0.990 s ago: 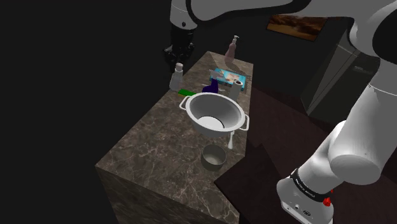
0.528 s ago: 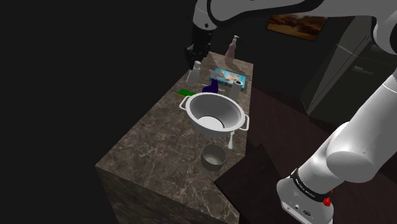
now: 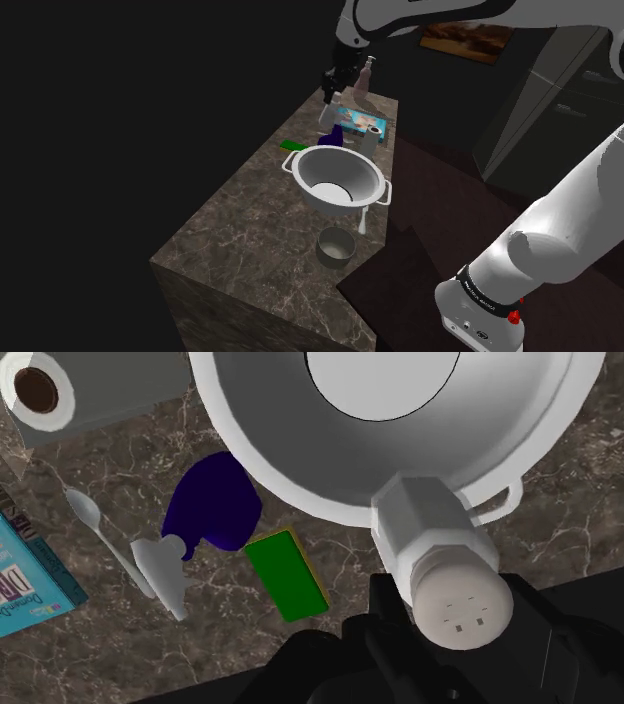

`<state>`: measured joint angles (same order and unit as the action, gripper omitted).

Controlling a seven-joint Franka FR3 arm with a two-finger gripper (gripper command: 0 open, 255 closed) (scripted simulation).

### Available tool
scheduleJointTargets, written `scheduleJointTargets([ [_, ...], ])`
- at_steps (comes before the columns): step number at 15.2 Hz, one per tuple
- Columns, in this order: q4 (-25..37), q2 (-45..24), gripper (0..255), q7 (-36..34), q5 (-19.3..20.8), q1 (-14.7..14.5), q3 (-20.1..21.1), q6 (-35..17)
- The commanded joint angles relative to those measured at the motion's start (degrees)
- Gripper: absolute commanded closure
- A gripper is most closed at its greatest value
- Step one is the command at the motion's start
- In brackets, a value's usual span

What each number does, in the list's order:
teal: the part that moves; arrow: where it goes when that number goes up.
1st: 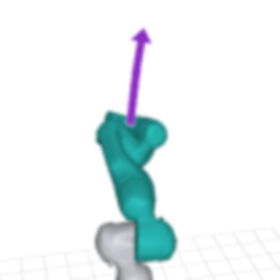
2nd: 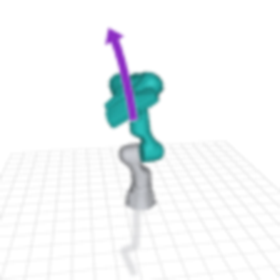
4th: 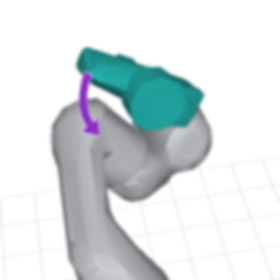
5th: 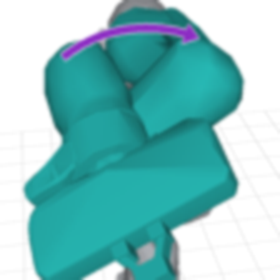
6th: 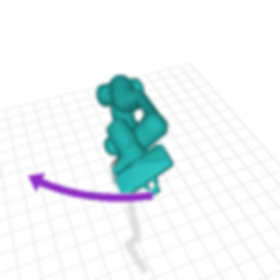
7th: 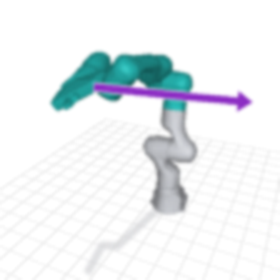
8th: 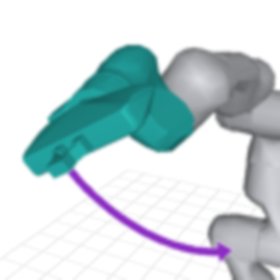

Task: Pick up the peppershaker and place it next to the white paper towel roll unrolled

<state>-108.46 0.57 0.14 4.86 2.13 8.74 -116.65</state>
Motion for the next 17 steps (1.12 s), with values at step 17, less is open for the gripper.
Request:
scheduleJointTargets([
  [17,4.59,-3.75,255,25.49,-4.50,11.67,-12.02,-0.27],
])
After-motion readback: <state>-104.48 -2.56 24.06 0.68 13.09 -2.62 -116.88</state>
